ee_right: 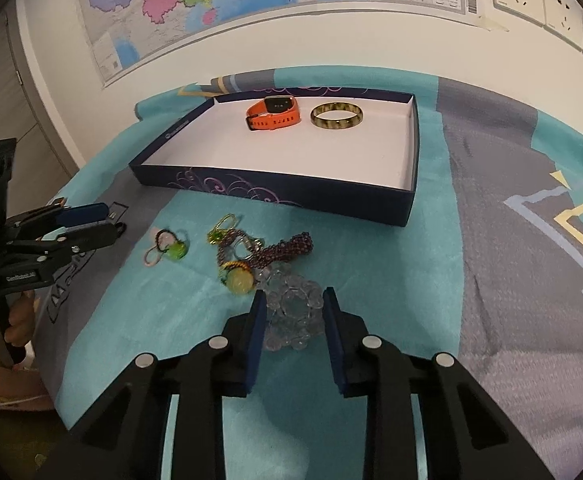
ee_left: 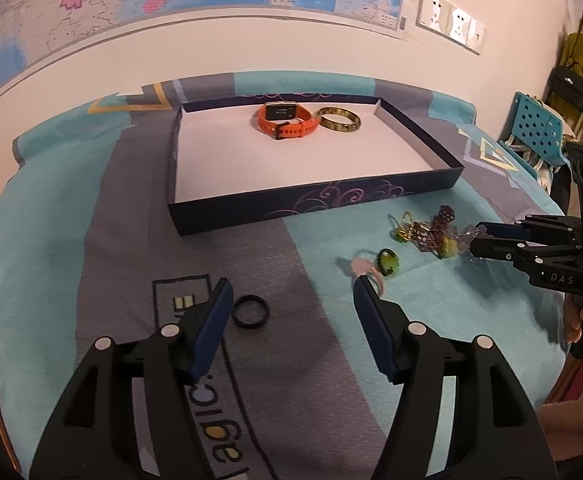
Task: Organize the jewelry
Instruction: 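Grasp the dark beaded bracelet with the right gripper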
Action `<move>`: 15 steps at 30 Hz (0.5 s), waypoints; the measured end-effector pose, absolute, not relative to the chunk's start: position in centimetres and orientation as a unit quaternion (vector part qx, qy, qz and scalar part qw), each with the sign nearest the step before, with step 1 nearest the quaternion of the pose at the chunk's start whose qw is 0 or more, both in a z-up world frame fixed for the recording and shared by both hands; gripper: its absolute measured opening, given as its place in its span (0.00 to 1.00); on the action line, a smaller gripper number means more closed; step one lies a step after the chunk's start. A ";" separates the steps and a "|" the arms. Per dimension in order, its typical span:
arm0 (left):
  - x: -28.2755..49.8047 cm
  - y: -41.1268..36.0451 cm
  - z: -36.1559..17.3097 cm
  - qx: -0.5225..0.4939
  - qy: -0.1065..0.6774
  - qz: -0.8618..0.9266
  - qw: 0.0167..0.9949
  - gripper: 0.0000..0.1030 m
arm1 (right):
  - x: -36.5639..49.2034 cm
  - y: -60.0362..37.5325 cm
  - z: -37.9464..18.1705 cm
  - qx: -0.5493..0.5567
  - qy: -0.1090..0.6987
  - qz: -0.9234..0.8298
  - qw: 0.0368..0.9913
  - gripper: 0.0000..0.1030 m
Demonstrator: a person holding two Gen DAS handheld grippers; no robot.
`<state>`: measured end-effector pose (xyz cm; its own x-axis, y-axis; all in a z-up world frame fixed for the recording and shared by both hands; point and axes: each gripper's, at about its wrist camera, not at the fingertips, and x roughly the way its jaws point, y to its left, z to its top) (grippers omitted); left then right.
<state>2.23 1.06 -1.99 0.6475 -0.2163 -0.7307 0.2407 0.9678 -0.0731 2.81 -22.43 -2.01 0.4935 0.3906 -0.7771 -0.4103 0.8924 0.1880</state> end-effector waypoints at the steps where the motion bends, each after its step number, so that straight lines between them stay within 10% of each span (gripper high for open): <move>1: 2.2 0.9 -2.0 0.017 0.401 -0.127 0.907 0.60 | 2.6 -22.6 -1.9 -0.010 0.446 0.233 0.864 0.25; 15: 2.2 -0.5 -2.6 0.023 0.408 -0.145 0.901 0.60 | 2.6 -24.7 -0.5 0.020 0.437 0.233 0.869 0.40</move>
<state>2.24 -0.47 -2.62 0.6253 -0.2429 -0.7416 0.2812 0.9566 -0.0763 2.64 -24.68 -0.50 0.5098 0.4224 -0.7494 -0.3880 0.8904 0.2379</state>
